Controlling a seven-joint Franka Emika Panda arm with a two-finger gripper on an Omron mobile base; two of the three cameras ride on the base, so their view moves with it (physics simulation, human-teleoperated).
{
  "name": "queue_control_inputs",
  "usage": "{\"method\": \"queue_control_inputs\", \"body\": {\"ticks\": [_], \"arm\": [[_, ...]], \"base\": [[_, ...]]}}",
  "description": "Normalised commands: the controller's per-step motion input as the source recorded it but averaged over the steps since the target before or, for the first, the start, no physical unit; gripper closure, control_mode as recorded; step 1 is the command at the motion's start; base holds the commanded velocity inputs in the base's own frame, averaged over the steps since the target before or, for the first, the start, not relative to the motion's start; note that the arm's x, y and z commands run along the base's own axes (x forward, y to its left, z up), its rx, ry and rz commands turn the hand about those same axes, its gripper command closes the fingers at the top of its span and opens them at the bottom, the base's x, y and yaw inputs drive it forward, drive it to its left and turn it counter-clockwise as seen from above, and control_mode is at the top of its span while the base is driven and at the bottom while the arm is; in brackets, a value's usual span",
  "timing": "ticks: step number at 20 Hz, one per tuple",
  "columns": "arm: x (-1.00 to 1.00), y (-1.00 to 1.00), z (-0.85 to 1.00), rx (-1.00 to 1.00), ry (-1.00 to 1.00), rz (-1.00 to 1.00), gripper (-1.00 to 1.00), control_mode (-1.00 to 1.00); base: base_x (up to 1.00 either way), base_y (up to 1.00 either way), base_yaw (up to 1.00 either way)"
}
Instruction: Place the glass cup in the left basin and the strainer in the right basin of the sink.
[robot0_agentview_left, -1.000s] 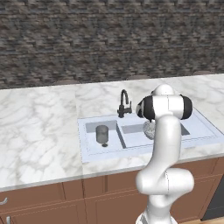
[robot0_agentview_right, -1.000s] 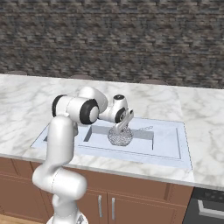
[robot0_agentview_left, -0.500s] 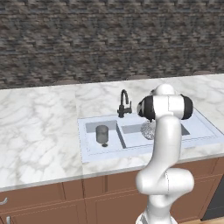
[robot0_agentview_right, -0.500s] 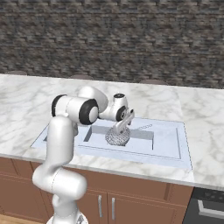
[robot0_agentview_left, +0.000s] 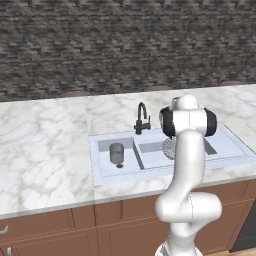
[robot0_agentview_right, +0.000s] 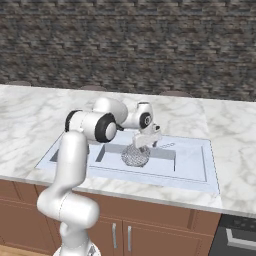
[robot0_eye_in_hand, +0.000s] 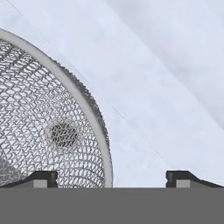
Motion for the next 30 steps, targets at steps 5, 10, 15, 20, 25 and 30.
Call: {"method": "queue_control_inputs", "body": {"ticks": [5,10,15,20,25,30], "arm": [[-0.07,-0.13,-0.1,0.0,0.48,-0.23,-1.0,-1.0],[-0.4,-0.15,0.32,0.09,0.23,-0.21,-1.0,-1.0],[-0.71,0.14,0.59,0.05,-0.08,-0.12,-1.0,-1.0],[-0.56,0.5,0.61,-0.02,-0.28,0.0,-1.0,-1.0],[-0.63,0.56,0.55,-0.08,-0.34,0.01,-1.0,-1.0],[-0.74,0.56,0.34,-0.02,-0.38,0.0,-1.0,-1.0]], "base": [[0.0,0.0,0.0],[0.0,0.0,0.0],[0.0,0.0,0.0],[0.0,0.0,0.0],[0.0,0.0,0.0],[0.0,0.0,0.0]]}}
